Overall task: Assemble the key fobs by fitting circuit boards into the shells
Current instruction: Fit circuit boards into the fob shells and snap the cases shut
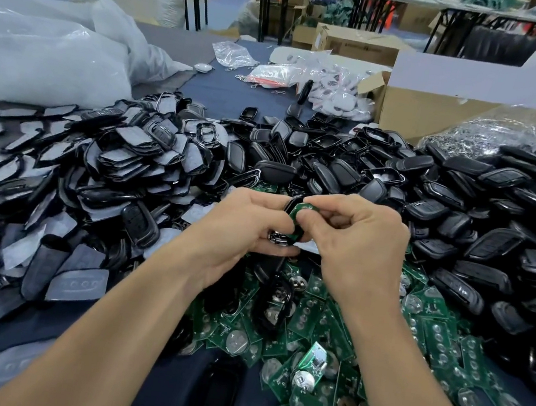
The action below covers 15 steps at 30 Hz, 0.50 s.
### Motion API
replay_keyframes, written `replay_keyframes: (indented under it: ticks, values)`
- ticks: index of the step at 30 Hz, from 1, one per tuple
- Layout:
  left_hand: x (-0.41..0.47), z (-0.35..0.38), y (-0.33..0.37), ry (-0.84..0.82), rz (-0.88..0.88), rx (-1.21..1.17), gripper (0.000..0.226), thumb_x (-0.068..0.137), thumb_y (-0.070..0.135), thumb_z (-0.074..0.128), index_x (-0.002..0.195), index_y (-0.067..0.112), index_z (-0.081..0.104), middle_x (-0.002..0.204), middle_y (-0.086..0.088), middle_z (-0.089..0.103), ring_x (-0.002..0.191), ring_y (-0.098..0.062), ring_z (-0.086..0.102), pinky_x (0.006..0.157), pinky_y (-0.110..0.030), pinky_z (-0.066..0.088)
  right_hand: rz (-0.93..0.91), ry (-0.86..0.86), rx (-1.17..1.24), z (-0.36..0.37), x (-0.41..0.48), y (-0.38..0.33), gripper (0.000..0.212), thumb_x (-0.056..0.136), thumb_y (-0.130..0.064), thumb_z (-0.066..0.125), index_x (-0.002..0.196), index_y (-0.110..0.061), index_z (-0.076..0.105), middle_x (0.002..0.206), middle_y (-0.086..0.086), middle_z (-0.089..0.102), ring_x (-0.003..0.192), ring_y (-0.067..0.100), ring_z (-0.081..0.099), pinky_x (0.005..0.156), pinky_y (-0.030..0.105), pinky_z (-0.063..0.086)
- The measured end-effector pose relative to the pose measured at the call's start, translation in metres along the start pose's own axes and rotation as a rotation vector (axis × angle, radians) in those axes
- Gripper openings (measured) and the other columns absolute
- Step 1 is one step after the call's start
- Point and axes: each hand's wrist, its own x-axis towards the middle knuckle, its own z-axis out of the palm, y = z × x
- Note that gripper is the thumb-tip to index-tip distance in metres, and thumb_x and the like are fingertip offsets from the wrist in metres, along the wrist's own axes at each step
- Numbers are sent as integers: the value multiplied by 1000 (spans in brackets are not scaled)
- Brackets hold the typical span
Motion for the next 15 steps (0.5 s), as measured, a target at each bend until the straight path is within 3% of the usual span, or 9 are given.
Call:
replay_keyframes:
  ticks: [5,10,15]
  values:
    - [-1,1,-4,15,50,54,40,89,-21,58,115,3,77,116,-24,75,93,-15,74,84,-32,63,-34,52,-15,5,-5,1,21,73,-15,92,90,-25,85,73,-22,69,70,-2,64,65,9,50]
    - [1,1,-5,27,82,59,41,91,-21,57,115,6,76,102,-12,80,87,-16,76,80,-32,65,-87,103,-61,9,-7,2,24,73,-17,92,95,-24,84,74,-21,66,73,-3,60,67,7,47]
    - [0,1,-6,44,90,51,43,90,-21,57,111,10,78,104,-15,80,88,-18,77,75,-30,64,-100,118,-62,13,-9,2,25,73,-16,92,95,-23,83,72,-22,64,72,1,61,67,14,52]
